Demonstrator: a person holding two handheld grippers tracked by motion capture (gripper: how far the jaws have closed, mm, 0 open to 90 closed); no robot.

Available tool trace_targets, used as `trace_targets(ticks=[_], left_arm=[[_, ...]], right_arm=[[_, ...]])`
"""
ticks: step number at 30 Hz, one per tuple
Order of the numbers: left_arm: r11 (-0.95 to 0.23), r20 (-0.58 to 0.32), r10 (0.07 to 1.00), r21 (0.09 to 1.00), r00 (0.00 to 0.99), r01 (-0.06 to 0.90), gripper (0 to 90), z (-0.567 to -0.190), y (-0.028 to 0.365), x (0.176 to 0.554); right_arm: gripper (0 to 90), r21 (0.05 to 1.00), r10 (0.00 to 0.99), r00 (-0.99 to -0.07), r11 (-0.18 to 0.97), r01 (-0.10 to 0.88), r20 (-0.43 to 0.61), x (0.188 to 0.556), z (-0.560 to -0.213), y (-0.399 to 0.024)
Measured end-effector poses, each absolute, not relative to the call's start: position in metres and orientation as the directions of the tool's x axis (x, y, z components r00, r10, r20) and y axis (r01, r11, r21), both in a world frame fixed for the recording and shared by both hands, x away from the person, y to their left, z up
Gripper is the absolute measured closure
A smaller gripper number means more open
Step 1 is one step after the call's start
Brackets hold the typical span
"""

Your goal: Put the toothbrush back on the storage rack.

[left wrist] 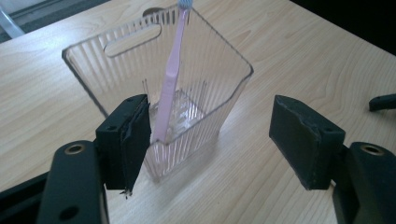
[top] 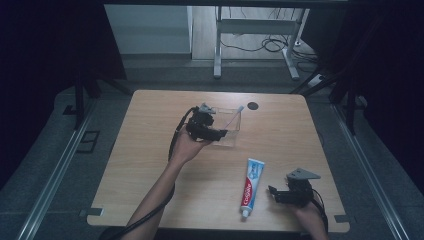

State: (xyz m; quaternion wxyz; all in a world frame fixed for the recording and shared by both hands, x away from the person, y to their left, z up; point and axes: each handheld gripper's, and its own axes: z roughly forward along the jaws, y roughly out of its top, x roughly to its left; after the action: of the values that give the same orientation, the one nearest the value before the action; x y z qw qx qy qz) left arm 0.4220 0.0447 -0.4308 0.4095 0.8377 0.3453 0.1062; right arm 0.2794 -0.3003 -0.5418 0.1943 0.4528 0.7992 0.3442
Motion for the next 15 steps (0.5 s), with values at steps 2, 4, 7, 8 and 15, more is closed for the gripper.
trace_targets(ticks=[2, 4, 7, 8, 15], left_arm=[[-0.422, -0.114, 0.662, 0.76, 0.741, 0.494, 29.2, -0.434, 0.047, 0.419], [-0.424, -0.11, 0.663, 0.759, 0.74, 0.493, 28.5, -0.437, 0.049, 0.417], [-0.426, -0.109, 0.666, 0.757, 0.738, 0.496, 26.5, -0.441, 0.052, 0.413], [-0.426, -0.108, 0.667, 0.756, 0.737, 0.497, 26.1, -0.443, 0.054, 0.412], [-0.413, -0.125, 0.67, 0.757, 0.732, 0.506, 21.8, -0.454, 0.063, 0.407]], right_arm=[[12.7, 0.726, 0.858, -0.514, 0.353, 0.59, 0.001, 0.279, -0.542, -0.3], [12.7, 0.726, 0.858, -0.514, 0.353, 0.59, 0.001, 0.279, -0.542, -0.3], [12.7, 0.726, 0.858, -0.514, 0.353, 0.59, 0.001, 0.279, -0.542, -0.3], [12.7, 0.726, 0.858, -0.514, 0.353, 0.59, 0.001, 0.279, -0.542, -0.3], [12.7, 0.727, 0.857, -0.516, 0.355, 0.588, -0.001, 0.28, -0.542, -0.3]])
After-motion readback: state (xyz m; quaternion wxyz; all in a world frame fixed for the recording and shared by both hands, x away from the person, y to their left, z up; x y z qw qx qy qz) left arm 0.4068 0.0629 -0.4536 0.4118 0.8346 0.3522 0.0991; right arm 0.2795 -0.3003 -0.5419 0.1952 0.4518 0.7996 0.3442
